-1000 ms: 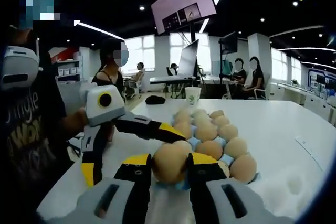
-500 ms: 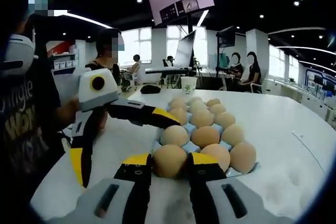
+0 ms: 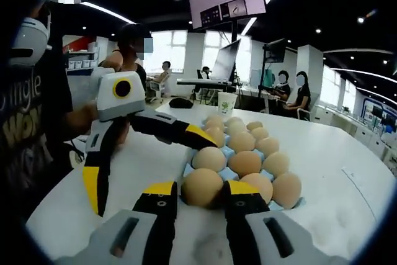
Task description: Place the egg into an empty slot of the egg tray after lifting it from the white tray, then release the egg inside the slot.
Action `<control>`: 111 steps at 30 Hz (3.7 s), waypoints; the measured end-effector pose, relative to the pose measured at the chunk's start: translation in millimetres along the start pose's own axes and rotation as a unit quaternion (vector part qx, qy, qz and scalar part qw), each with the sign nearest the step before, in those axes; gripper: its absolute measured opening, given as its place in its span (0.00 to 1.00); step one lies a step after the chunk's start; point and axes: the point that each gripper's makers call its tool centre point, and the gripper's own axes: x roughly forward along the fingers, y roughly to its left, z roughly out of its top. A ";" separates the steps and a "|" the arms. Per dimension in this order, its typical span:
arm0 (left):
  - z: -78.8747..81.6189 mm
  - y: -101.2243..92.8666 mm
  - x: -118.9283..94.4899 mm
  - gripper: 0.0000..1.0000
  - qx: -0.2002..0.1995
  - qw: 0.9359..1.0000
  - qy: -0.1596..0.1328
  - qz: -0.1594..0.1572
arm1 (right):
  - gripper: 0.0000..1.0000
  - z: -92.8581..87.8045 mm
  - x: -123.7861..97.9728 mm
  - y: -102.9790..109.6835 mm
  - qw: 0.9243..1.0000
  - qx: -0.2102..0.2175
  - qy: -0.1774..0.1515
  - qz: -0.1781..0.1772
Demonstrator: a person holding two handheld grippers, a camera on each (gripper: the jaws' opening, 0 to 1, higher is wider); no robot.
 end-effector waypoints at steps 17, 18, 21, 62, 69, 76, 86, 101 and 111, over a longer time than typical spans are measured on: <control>-0.7 -0.4 0.7 1.00 -0.003 1.000 0.012 0.008 | 0.46 0.9 -40.7 7.6 0.999 0.025 -0.022 -0.019; 0.7 -0.1 0.2 1.00 -0.014 1.000 0.012 0.008 | 0.48 1.7 -43.9 7.9 0.999 0.029 -0.025 -0.016; 3.4 1.0 -0.7 1.00 -0.034 0.999 0.001 0.005 | 0.51 2.4 -52.8 17.8 0.999 0.039 -0.031 -0.009; 2.9 -26.2 -17.0 1.00 0.006 0.998 0.069 0.011 | 0.64 -49.8 -213.8 61.6 0.981 0.058 -0.003 -0.187; 7.1 -26.5 -29.7 1.00 0.004 0.996 0.089 0.018 | 0.69 -52.8 -232.3 73.0 0.974 0.058 0.004 -0.217; 14.8 -17.3 -39.1 1.00 0.007 0.995 0.089 0.033 | 0.74 -56.2 -253.9 77.8 0.959 0.104 0.007 -0.262; 19.8 5.3 -52.3 1.00 -0.002 0.993 0.099 0.059 | 0.88 -58.7 -249.0 96.1 0.953 0.120 0.048 -0.274; 23.4 83.2 -117.8 1.00 0.004 0.984 0.116 0.134 | 0.95 -50.2 -273.4 89.6 0.923 0.138 0.090 -0.347; 14.7 78.2 -120.8 1.00 -0.012 0.983 0.121 0.141 | 0.98 -50.4 -283.3 80.9 0.899 0.171 0.060 -0.398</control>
